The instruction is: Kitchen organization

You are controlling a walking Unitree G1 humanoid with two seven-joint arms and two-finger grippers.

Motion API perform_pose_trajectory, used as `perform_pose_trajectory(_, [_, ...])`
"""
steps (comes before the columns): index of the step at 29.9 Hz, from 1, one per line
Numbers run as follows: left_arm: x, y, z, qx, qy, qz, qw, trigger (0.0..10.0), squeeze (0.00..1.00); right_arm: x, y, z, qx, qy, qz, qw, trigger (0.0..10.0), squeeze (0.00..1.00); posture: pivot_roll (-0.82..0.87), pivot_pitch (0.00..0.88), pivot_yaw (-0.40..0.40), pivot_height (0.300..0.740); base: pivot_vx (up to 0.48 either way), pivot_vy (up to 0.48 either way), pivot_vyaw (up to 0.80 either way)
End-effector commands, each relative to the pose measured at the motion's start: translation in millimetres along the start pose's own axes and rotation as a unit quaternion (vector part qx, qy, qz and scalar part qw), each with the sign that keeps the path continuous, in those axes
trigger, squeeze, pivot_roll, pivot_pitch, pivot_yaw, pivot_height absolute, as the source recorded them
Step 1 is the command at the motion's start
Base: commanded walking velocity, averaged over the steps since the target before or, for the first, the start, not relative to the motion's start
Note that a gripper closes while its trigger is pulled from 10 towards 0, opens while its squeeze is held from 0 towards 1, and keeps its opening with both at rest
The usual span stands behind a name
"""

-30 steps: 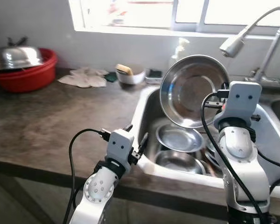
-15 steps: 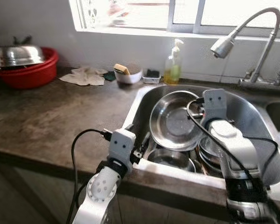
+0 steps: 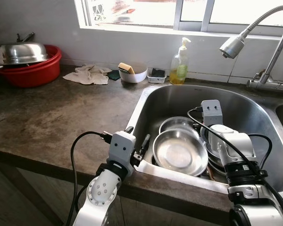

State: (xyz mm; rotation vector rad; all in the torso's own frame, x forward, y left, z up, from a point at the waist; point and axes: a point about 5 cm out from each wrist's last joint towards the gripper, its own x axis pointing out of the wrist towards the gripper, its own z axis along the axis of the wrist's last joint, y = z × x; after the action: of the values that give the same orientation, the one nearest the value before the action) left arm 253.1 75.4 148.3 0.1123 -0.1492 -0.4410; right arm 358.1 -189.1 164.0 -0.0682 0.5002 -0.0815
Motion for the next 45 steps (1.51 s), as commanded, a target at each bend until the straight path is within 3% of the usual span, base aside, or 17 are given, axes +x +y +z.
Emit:
perform_pose_trajectory(1, [-0.8, -1.5, 0.9, 0.002, 0.000, -0.001, 1.000, 10.0, 0.00, -3.2, 1.2, 15.4, -0.002, -0.045, -0.002, 0.999, 10.0, 0.74, 0.07, 0.000, -0.048, 0.740, 0.000, 0.000, 0.00])
perform_pose_trajectory(2, [-0.4, -1.5, 1.0, 0.003, 0.000, -0.001, 1.000, 10.0, 0.00, -6.1, 0.8, 21.0, -0.010, -0.070, -0.007, 0.998, 10.0, 0.00, 0.07, 0.002, -0.050, 0.740, 0.000, 0.000, 0.00])
perform_pose_trajectory(6, [-0.2, -1.3, 1.4, 0.005, -0.002, 0.000, 1.000, 10.0, 0.00, -32.6, -1.8, 42.3, 0.026, -0.196, -0.024, 0.980, 10.0, 0.00, 0.07, 0.006, -0.048, 0.740, 0.000, 0.000, 0.00])
perform_pose_trajectory(10, [-1.1, -0.8, 0.8, 0.007, 0.000, 0.001, 1.000, 10.0, 0.00, -46.5, -0.6, 45.4, 0.026, -0.241, -0.025, 0.970, 10.0, 0.00, 0.06, 0.007, -0.045, 0.740, 0.000, 0.000, 0.00])
perform_pose_trajectory(11, [-1.9, -0.2, 0.3, 0.007, 0.001, 0.002, 1.000, 10.0, 0.00, -57.8, 2.0, 43.9, 0.011, -0.271, -0.018, 0.962, 10.0, 0.00, 0.06, 0.008, -0.040, 0.740, 0.000, 0.000, 0.00])
perform_pose_trajectory(13, [-1.9, -0.2, 0.3, 0.007, 0.001, 0.002, 1.000, 10.0, 0.00, -57.8, 2.0, 43.9, 0.011, -0.271, -0.018, 0.962, 10.0, 0.00, 0.06, 0.008, -0.040, 0.740, 0.000, 0.000, 0.00])
perform_pose_trajectory(14, [-2.6, 0.4, 0.2, 0.008, 0.001, 0.002, 1.000, 10.0, 0.00, -67.7, 3.3, 41.3, 0.003, -0.298, -0.018, 0.955, 10.0, 0.00, 0.06, 0.008, -0.039, 0.740, 0.000, 0.000, 0.00])
perform_pose_trajectory(17, [-2.6, 0.4, 0.2, 0.008, 0.001, 0.002, 1.000, 10.0, 0.00, -67.7, 3.3, 41.3, 0.003, -0.298, -0.018, 0.955, 10.0, 0.00, 0.06, 0.008, -0.039, 0.740, 0.000, 0.000, 0.00])
perform_pose_trajectory(20, [-5.5, 2.2, 1.4, 0.006, -0.002, 0.001, 1.000, 10.0, 0.00, -95.6, 4.7, 16.5, 0.000, -0.347, -0.021, 0.938, 10.0, 0.00, 0.05, 0.011, -0.030, 0.740, 0.000, 0.000, 0.00])
perform_pose_trajectory(22, [-7.0, 2.8, 1.1, 0.006, -0.002, 0.000, 1.000, 10.0, 0.00, -109.5, 8.9, 2.4, -0.024, -0.353, 0.003, 0.935, 10.0, 0.00, 0.05, 0.009, -0.024, 0.740, 0.000, 0.000, 0.00])
perform_pose_trajectory(28, [-10.5, 2.5, 1.2, 0.001, -0.003, -0.004, 1.000, 10.0, 0.00, -124.0, 14.3, -10.9, -0.020, -0.360, 0.019, 0.933, 10.0, 0.00, 0.05, 0.006, -0.018, 0.740, 0.000, 0.000, 0.00])
perform_pose_trajectory(34, [-13.5, 2.2, 0.0, 0.000, 0.001, -0.006, 1.000, 10.0, 0.00, -127.4, 16.7, -25.0, -0.012, -0.349, 0.020, 0.937, 10.0, 0.00, 0.05, 0.004, -0.018, 0.740, 0.000, 0.000, 0.00])
perform_pose_trajectory(45, [-15.6, 2.1, -1.4, 0.003, 0.005, -0.003, 1.000, 10.0, 0.00, -127.7, 23.7, -20.3, 0.001, -0.359, 0.028, 0.933, 10.0, 0.00, 0.06, 0.002, -0.017, 0.740, -0.143, 0.000, 0.00])
